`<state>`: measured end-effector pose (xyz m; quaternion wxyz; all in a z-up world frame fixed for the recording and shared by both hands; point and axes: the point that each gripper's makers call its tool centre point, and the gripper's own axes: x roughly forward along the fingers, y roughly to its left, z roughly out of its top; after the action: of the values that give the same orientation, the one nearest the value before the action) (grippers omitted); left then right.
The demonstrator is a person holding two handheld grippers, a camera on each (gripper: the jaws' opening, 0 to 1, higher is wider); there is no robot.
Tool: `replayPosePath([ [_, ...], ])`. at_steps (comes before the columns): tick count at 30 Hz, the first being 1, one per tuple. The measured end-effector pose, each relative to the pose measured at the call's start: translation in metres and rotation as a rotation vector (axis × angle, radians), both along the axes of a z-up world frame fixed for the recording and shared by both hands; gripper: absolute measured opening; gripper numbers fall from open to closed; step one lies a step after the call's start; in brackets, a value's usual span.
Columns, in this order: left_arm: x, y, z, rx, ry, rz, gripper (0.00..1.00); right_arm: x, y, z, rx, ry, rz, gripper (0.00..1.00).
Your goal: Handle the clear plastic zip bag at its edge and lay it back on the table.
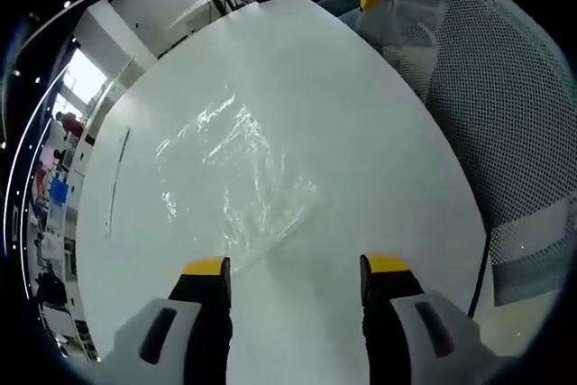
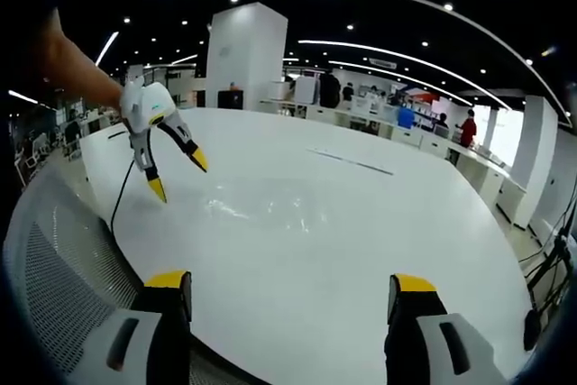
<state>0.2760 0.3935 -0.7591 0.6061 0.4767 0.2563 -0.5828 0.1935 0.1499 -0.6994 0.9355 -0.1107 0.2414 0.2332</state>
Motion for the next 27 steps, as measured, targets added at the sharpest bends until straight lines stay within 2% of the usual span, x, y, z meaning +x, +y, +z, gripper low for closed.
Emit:
replayPosePath([
  [10, 0.007, -0.012, 0.002, 0.025, -0.013, -0.051, 0.50, -0.001, 0.000, -0.001, -0.006, 0.007, 0.001, 0.89],
  [17, 0.017, -0.013, -0.001, 0.048, 0.007, -0.072, 0.40, -0.001, 0.000, -0.001, -0.007, 0.007, 0.000, 0.87],
  [27, 0.026, -0.015, -0.009, 0.076, 0.025, -0.083, 0.32, -0.001, 0.002, 0.001, -0.007, 0.001, 0.008, 0.84],
])
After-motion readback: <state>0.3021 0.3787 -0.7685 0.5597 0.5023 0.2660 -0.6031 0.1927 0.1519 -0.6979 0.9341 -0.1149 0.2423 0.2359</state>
